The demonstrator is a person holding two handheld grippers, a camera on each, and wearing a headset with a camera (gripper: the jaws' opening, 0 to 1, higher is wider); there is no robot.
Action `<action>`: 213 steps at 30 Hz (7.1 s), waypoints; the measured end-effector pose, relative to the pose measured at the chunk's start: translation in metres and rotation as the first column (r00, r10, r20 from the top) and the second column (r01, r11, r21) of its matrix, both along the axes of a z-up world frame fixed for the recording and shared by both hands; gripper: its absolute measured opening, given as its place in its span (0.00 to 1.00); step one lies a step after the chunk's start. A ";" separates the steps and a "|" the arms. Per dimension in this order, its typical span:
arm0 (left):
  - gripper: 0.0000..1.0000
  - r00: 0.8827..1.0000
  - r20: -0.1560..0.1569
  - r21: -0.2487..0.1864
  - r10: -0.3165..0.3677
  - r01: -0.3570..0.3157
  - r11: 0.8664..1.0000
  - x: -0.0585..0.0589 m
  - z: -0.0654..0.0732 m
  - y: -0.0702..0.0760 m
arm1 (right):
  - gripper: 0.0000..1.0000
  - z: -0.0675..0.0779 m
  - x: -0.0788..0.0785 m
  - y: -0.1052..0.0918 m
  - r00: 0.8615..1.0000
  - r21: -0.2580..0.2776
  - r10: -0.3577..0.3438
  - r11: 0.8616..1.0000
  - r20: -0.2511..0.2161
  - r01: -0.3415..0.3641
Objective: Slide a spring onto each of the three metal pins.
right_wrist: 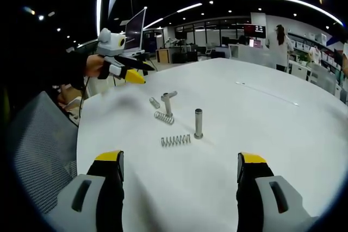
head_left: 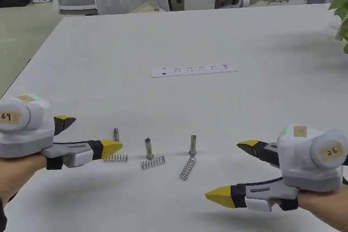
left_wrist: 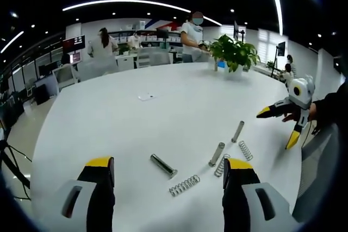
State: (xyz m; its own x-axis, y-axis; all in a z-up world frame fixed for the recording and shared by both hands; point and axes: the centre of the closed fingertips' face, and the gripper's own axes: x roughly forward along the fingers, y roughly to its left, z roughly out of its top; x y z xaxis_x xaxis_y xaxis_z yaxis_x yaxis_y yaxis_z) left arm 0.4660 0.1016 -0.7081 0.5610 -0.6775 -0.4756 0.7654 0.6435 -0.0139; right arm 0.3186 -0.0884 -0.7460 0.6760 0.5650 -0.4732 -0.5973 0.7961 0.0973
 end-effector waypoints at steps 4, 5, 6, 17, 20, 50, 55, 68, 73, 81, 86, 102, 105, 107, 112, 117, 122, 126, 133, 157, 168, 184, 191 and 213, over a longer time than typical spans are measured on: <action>0.76 1.000 -0.005 0.004 0.004 -0.004 1.000 0.007 -0.002 -0.005 | 0.85 0.000 0.000 0.000 1.000 0.002 -0.001 1.000 0.000 0.001; 0.76 1.000 -0.007 0.005 0.003 -0.003 1.000 0.008 -0.003 -0.007 | 0.85 0.000 0.000 -0.001 1.000 0.003 -0.002 1.000 0.000 0.002; 0.75 1.000 -0.008 0.010 0.003 -0.003 1.000 0.010 -0.004 -0.008 | 0.85 0.000 0.000 -0.001 1.000 0.005 -0.005 1.000 -0.001 0.005; 0.61 0.999 -0.040 0.041 0.019 -0.017 0.999 0.023 -0.021 -0.014 | 0.85 -0.004 -0.001 -0.003 1.000 0.006 -0.011 1.000 -0.014 0.012; 0.58 0.999 -0.046 0.058 0.024 -0.021 0.998 0.026 -0.027 -0.014 | 0.85 -0.006 -0.002 -0.002 1.000 0.004 -0.008 1.000 -0.021 0.008; 0.27 0.991 -0.104 0.144 0.089 -0.073 0.987 0.044 -0.063 -0.020 | 0.84 -0.015 -0.006 -0.003 0.998 0.005 -0.007 1.000 -0.058 0.007; 0.25 0.991 -0.106 0.158 0.087 -0.069 0.985 0.045 -0.066 -0.022 | 0.83 -0.016 -0.006 -0.004 0.998 0.008 -0.007 1.000 -0.061 0.008; 0.19 0.991 -0.110 0.188 0.080 -0.059 0.980 0.045 -0.071 -0.027 | 0.83 -0.016 -0.007 -0.005 0.998 0.013 -0.007 1.000 -0.064 0.008; 0.17 0.991 -0.110 0.193 0.077 -0.055 0.980 0.045 -0.071 -0.028 | 0.83 -0.016 -0.007 -0.004 0.998 0.012 -0.005 1.000 -0.064 0.006; 0.13 0.992 -0.108 0.209 0.067 -0.044 0.977 0.045 -0.073 -0.028 | 0.83 -0.016 -0.007 -0.005 0.998 0.014 -0.006 1.000 -0.064 0.007; 0.11 0.992 -0.105 0.217 0.064 -0.040 0.975 0.045 -0.074 -0.028 | 0.83 -0.016 -0.007 -0.004 0.998 0.014 -0.005 1.000 -0.065 0.006; 0.05 0.994 -0.096 0.251 0.050 -0.025 0.968 0.044 -0.077 -0.026 | 0.82 -0.016 -0.007 -0.005 0.998 0.016 -0.006 1.000 -0.067 0.007; 0.04 0.995 -0.092 0.255 0.048 -0.023 0.967 0.045 -0.077 -0.026 | 0.82 -0.016 -0.007 -0.005 0.998 0.017 -0.006 1.000 -0.068 0.007; 0.03 0.995 -0.090 0.256 0.048 -0.023 0.966 0.045 -0.077 -0.026 | 0.82 -0.016 -0.007 -0.005 0.998 0.017 -0.005 1.000 -0.069 0.006; 0.03 0.995 -0.087 0.259 0.046 -0.022 0.966 0.046 -0.077 -0.026 | 0.82 -0.016 -0.007 -0.005 0.997 0.019 -0.006 1.000 -0.073 0.007; 0.01 0.996 -0.082 0.265 0.040 -0.017 0.964 0.047 -0.076 -0.027 | 0.81 -0.016 -0.007 -0.006 0.997 0.020 -0.007 1.000 -0.073 0.008; 0.03 0.996 -0.083 0.265 0.034 -0.011 0.964 0.047 -0.076 -0.029 | 0.81 -0.016 -0.007 -0.007 0.997 0.021 -0.008 1.000 -0.073 0.010; 0.03 0.996 -0.079 0.275 0.027 -0.004 0.962 0.048 -0.076 -0.030 | 0.81 -0.016 -0.006 -0.007 0.997 0.020 -0.008 1.000 -0.072 0.009; 0.01 0.997 -0.076 0.284 0.022 0.001 0.959 0.049 -0.076 -0.030 | 0.81 -0.015 -0.006 -0.007 0.998 0.020 -0.008 1.000 -0.070 0.010; 0.00 0.995 -0.094 0.241 0.041 -0.017 0.970 0.037 -0.056 -0.024 | 0.80 -0.012 -0.006 -0.002 0.998 0.017 0.007 1.000 -0.060 -0.006; 0.00 0.995 -0.093 0.225 0.045 -0.023 0.974 0.031 -0.045 -0.020 | 0.80 -0.012 -0.007 0.001 0.998 0.010 0.018 1.000 -0.060 -0.017; 0.00 0.994 -0.100 0.212 0.055 -0.033 0.977 0.020 -0.041 -0.010 | 0.80 -0.012 -0.007 0.005 0.998 0.002 0.029 1.000 -0.057 -0.029; 0.00 0.993 -0.097 0.195 0.068 -0.048 0.980 0.018 -0.039 -0.005 | 0.80 -0.012 -0.008 0.007 0.998 -0.001 0.035 0.999 -0.058 -0.035; 0.00 0.990 -0.096 0.152 0.105 -0.090 0.984 0.003 -0.032 0.007 | 0.80 -0.012 -0.010 0.012 0.996 -0.023 0.060 0.998 -0.059 -0.062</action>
State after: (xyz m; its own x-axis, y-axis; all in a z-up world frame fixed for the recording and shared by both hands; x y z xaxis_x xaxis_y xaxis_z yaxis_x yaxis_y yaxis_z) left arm 0.4688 0.1083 -0.7401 0.5635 -0.5404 -0.6248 0.6982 0.7158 0.0105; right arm 0.3087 -0.0769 -0.7580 0.6118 0.5920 -0.5247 -0.6387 0.7610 0.1139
